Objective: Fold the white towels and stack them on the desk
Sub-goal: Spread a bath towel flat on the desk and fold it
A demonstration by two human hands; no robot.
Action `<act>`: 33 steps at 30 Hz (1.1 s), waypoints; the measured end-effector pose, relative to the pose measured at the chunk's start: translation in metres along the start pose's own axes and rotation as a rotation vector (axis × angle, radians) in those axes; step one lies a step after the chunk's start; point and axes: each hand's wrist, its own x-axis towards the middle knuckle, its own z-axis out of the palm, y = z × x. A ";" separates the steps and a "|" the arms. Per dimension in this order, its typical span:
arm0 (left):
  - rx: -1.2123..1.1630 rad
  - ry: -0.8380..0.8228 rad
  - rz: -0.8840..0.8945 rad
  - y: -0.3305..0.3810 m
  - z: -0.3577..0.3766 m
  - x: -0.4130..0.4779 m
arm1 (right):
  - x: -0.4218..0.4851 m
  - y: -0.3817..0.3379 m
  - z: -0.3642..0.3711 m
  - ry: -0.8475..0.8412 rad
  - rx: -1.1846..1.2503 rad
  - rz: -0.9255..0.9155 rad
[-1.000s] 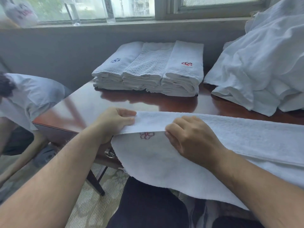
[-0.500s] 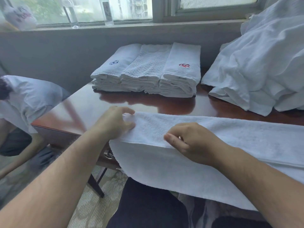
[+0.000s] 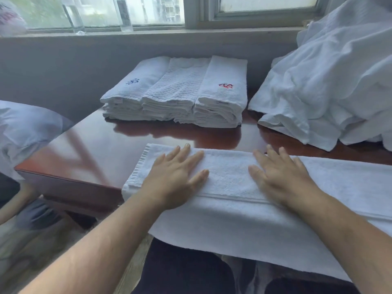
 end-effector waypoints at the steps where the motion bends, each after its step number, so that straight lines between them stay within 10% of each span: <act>1: 0.007 -0.014 0.009 -0.002 -0.002 0.004 | 0.004 0.003 -0.001 0.008 0.002 0.002; 9: 0.034 -0.106 -0.019 0.027 -0.005 0.022 | -0.005 0.049 -0.012 0.089 0.005 0.139; 21: 0.003 -0.158 0.588 0.278 0.044 0.060 | -0.082 0.245 -0.044 0.125 0.011 0.787; 33: 0.008 -0.062 0.599 0.297 0.059 0.078 | -0.060 0.294 -0.054 0.212 0.051 0.723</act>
